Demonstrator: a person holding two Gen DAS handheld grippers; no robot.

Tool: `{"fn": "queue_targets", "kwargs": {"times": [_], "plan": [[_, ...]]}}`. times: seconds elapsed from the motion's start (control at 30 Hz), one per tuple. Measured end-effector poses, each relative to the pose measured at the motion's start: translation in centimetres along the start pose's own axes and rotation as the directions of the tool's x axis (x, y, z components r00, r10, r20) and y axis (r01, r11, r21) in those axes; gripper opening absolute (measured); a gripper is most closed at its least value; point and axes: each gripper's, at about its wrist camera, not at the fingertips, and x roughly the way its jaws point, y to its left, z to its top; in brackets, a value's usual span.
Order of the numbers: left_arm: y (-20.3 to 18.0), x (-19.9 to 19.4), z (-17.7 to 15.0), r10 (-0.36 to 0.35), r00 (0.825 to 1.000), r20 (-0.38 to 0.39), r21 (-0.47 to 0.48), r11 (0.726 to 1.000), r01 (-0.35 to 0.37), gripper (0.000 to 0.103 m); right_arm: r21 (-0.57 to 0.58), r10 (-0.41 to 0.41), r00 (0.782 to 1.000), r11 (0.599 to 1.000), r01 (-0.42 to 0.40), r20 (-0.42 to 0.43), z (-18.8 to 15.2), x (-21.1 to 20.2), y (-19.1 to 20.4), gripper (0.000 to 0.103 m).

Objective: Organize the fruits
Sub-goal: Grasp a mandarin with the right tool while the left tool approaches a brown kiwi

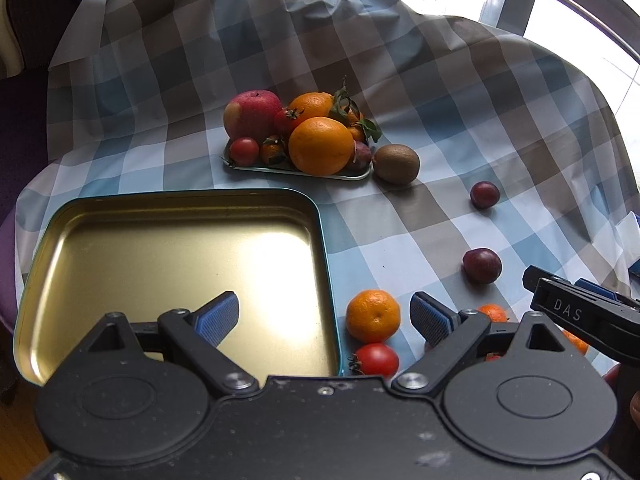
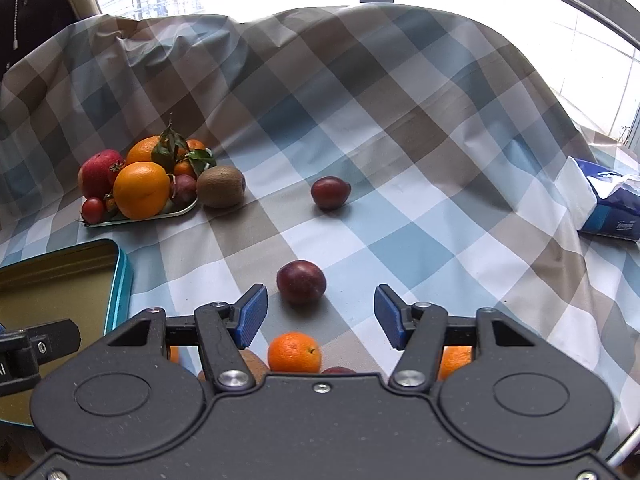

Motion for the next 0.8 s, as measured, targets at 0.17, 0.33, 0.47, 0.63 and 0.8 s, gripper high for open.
{"fn": "queue_targets", "kwargs": {"times": [0.17, 0.33, 0.47, 0.63, 0.8], "plan": [[-1.7, 1.3, -0.1, -0.041, 0.997, -0.071, -0.008, 0.999, 0.041, 0.096, 0.030, -0.071, 0.997, 0.997, 0.071, -0.007, -0.1, 0.3, -2.8, 0.062], [-3.2, 2.2, -0.1, -0.058, 0.991, -0.117, -0.017, 0.998, 0.056, 0.096, 0.089, -0.075, 0.994, 0.993, 0.082, -0.073, -0.3, 1.0, -5.8, 0.062], [-4.7, 2.4, -0.1, -0.068, 0.990, -0.125, -0.011, 0.998, 0.067, 0.096, 0.098, -0.090, 0.988, 0.990, 0.102, -0.125, -0.6, 1.6, -7.9, 0.062], [-6.4, 3.0, -0.3, -0.057, 0.988, -0.143, 0.021, 0.998, 0.061, 0.093, 0.208, -0.067, 0.980, 0.972, 0.107, -0.188, -1.1, 2.2, -11.2, 0.062], [-7.4, 3.6, -0.4, -0.076, 0.984, -0.164, 0.028, 0.996, 0.082, 0.092, 0.268, -0.057, 0.976, 0.956, 0.115, -0.212, -1.6, 2.4, -13.0, 0.062]]}}
